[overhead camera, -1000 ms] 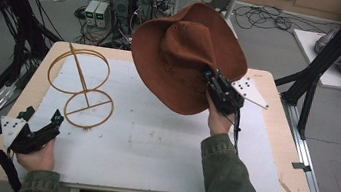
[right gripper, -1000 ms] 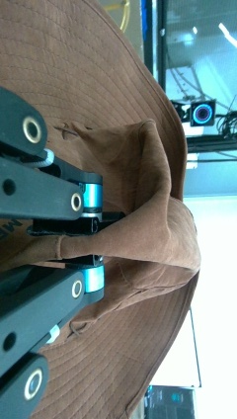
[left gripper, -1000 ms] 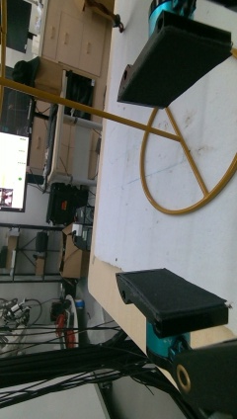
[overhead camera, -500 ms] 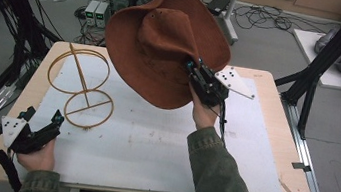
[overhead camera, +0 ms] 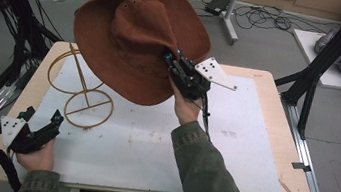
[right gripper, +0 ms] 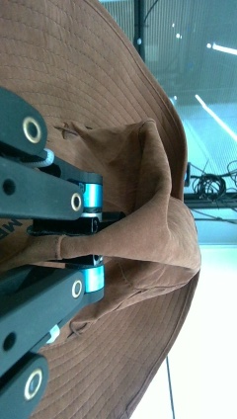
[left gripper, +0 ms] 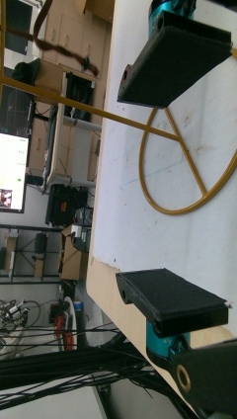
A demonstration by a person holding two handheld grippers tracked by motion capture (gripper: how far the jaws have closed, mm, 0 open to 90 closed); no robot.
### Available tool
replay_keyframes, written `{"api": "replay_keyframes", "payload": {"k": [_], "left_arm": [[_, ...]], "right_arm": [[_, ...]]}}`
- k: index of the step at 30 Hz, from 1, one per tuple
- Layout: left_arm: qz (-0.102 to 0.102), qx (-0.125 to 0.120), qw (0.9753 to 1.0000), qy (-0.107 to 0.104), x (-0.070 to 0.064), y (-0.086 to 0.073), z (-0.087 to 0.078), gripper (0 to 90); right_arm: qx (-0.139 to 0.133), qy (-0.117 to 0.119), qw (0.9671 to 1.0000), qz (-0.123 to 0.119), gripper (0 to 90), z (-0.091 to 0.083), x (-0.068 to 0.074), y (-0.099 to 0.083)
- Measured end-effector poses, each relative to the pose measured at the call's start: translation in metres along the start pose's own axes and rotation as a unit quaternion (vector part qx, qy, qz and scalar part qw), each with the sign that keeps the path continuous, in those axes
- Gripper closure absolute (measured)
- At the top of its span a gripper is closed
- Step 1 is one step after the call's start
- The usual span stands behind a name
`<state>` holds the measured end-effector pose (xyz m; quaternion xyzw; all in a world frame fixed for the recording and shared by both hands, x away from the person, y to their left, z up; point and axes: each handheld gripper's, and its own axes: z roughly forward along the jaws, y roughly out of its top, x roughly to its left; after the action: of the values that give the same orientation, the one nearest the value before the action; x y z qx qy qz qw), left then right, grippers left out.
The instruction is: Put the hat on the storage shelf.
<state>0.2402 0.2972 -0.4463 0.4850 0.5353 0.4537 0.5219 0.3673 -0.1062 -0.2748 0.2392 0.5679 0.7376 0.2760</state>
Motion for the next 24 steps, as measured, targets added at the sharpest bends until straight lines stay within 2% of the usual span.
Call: {"api": "replay_keyframes", "payload": {"k": [8, 9, 14, 17, 24], "left_arm": [[-0.001, 0.000, 1.0000, -0.002, 0.000, 0.000, 0.000, 15.7], [-0.001, 0.001, 1.0000, -0.001, 0.000, 0.000, 0.000, 15.7], [-0.002, 0.000, 1.0000, 0.000, 0.002, -0.001, 0.000, 15.7], [-0.002, 0.001, 1.0000, -0.001, 0.002, -0.001, 0.000, 15.7], [-0.005, -0.001, 1.0000, 0.000, 0.002, -0.001, 0.000, 15.7]], "right_arm": [[0.003, 0.031, 0.9995, 0.007, 88.7, 0.022, 0.021, -0.006], [0.006, 0.040, 0.9991, 0.011, 88.7, 0.027, 0.027, -0.008], [0.003, 0.054, 0.9984, 0.013, 88.6, 0.038, 0.039, -0.010], [0.006, 0.071, 0.9973, 0.015, 88.6, 0.047, 0.049, -0.012], [0.013, 0.085, 0.9961, 0.019, 88.6, 0.060, 0.062, -0.019]]}}
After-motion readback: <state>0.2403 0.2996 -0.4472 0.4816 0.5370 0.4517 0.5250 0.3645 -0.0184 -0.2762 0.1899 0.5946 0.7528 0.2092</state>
